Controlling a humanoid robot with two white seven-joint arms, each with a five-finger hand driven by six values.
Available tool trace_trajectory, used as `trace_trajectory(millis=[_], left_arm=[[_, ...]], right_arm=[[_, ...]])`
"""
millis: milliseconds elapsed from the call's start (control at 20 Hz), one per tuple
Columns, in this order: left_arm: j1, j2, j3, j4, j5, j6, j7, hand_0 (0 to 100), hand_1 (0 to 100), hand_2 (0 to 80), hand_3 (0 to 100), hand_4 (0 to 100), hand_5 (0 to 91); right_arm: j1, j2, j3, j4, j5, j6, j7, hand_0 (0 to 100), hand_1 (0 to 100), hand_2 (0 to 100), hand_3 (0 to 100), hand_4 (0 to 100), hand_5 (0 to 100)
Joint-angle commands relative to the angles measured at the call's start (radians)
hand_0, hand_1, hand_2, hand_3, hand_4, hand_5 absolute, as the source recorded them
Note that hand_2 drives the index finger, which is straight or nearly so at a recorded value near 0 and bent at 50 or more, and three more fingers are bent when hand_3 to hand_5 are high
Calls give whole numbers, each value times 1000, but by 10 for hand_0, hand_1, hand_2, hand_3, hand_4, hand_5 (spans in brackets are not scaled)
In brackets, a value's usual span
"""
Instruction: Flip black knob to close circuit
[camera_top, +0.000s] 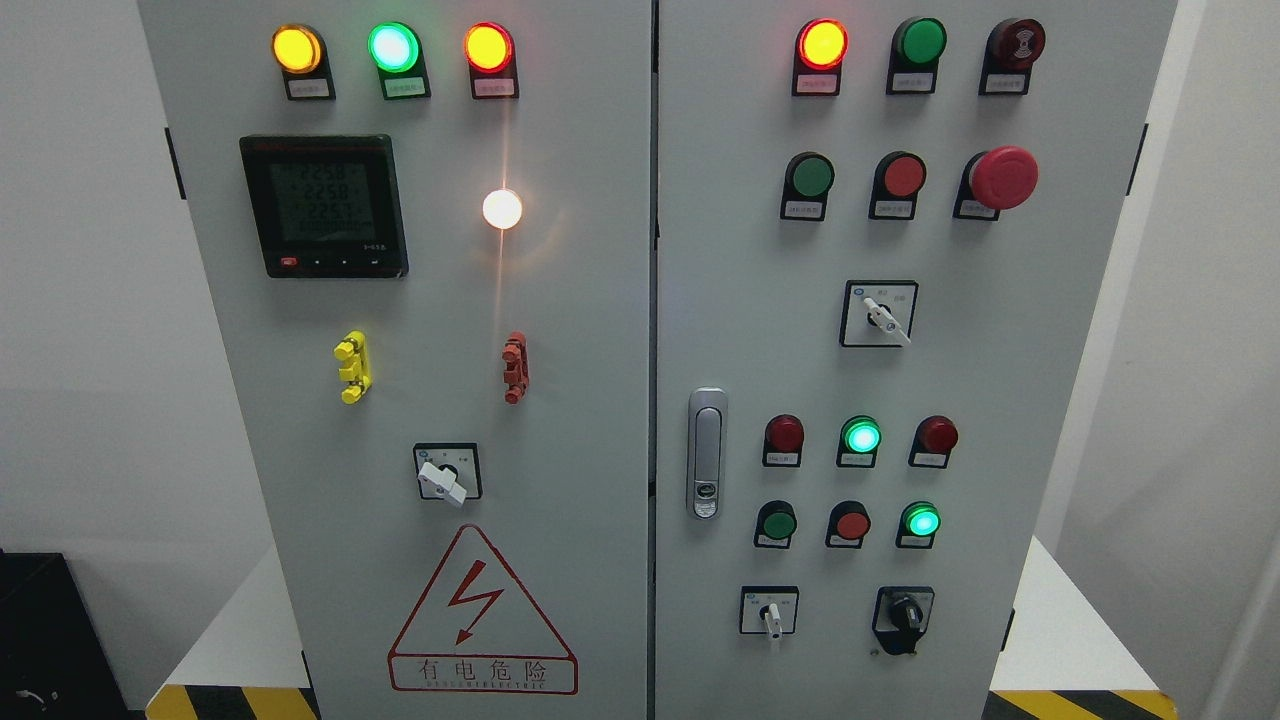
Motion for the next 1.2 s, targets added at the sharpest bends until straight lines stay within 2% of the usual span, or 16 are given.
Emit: trace_trajectory(millis=[0,200,350,550,650,800,1150], left_arm=[[0,0,0,0,0,0,1,120,556,0,0,0,0],[0,0,0,0,0,0,1,120,556,0,0,0,0],[0,0,0,0,0,0,1,120,556,0,0,0,0],[0,0,0,0,0,0,1,120,556,0,0,0,0],[0,0,0,0,0,0,1,120,556,0,0,0,0],[0,0,0,0,0,0,1,120,556,0,0,0,0],[0,0,0,0,0,0,1,120,556,0,0,0,0]], right_arm=[[-43,-1,-70,-409,180,17,33,0,203,750,889,759,685],[-86,-1,-70,-444,228,39,78,0,149,844,983,845,811],[-119,5,-70,-466,269,56,125,0,123,883,1000,891,874],[-172,34,-69,-475,328,71,147,0,95,902,1000,929,920],[-199,62,-63,-475,365,76,154,0,83,909,1000,939,932],[-236,63,-55,-465,391,99,168,0,69,912,1000,949,945],[-314,63,-55,-411,426,102,176,0,49,915,1000,954,951]])
